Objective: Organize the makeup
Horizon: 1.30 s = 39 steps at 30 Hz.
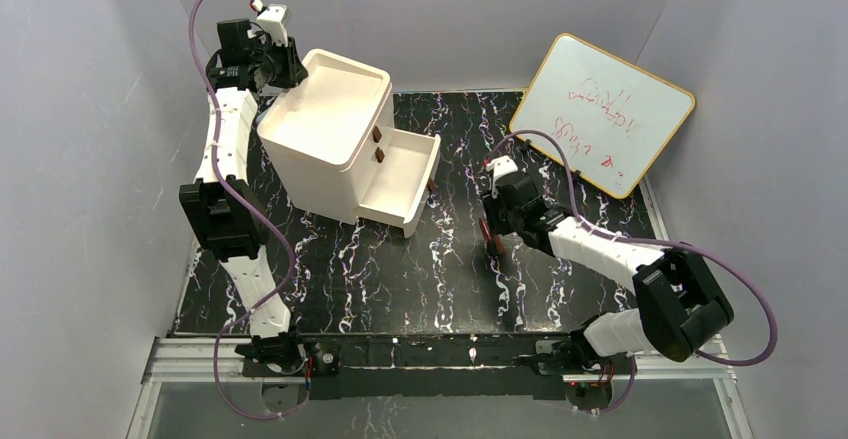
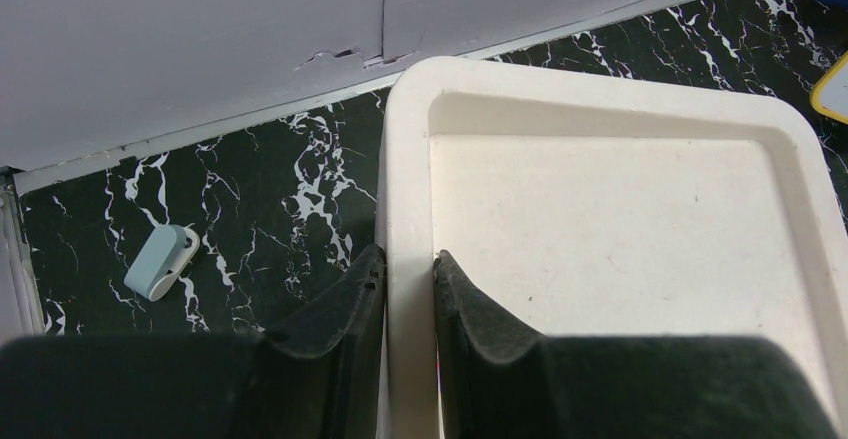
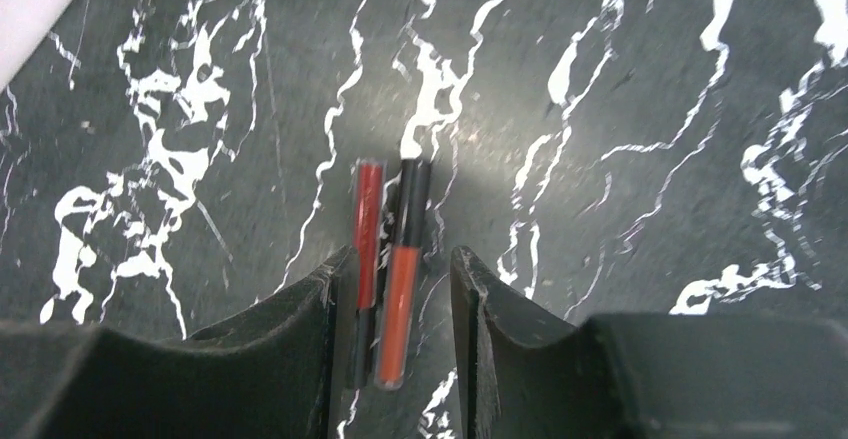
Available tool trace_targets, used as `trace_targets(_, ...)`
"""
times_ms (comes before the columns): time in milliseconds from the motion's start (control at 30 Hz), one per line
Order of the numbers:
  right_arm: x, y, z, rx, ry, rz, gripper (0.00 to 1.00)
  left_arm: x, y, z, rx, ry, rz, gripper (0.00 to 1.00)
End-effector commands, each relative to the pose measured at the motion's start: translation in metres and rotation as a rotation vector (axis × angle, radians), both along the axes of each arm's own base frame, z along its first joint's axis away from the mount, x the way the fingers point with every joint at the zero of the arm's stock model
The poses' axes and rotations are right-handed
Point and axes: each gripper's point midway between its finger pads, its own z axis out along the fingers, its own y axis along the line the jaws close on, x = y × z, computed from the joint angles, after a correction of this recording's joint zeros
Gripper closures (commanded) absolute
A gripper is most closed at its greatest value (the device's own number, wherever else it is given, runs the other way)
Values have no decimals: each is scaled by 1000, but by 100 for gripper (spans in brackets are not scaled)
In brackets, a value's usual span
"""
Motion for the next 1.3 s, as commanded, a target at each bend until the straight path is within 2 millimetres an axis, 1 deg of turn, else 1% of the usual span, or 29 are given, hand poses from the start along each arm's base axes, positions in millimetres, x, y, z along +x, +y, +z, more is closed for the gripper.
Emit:
trace_targets(0, -23, 7, -2, 18, 41, 8, 53, -38, -31, -77, -65, 318, -64, 100)
trace_targets(167, -35, 22, -12, 15, 61, 36, 53, -38, -32, -77, -60, 316, -65, 100)
trace_targets(300, -37, 32, -17, 1, 65, 51, 53, -38, -32, -76, -60, 315, -65, 100)
trace_targets(367, -36, 33, -19, -13, 63, 43, 53, -39, -32, -76, -59, 315, -66, 100)
trace_targets(533, -27, 20, -24, -83, 58, -40, 54, -39, -32, -73, -55, 310, -65, 100)
trace_targets(600, -25, 18, -25, -99, 54, -46, 54, -39, -32, -74, -57, 310, -67, 100)
trace_targets(733, -21, 21, -29, -104, 50, -35, 55, -39, -33, -75, -56, 311, -69, 100)
trace_targets(1033, -19, 37, -48, -122, 121, 15, 56, -39, -30, -74, -46, 311, -62, 100)
trace_targets(1067, -20, 39, -50, -121, 133, 23, 59, -39, -30, -74, -44, 310, -62, 100)
trace_targets(1100, -21, 41, -53, -121, 145, 33, 63, -40, -30, -74, -43, 310, -62, 100)
trace_targets(1133, -22, 43, -55, -120, 159, 41, 70, -39, -30, -74, -41, 309, -61, 100)
trace_targets(1267, -27, 49, -65, -118, 231, 73, 93, -39, -29, -74, -39, 308, -57, 100)
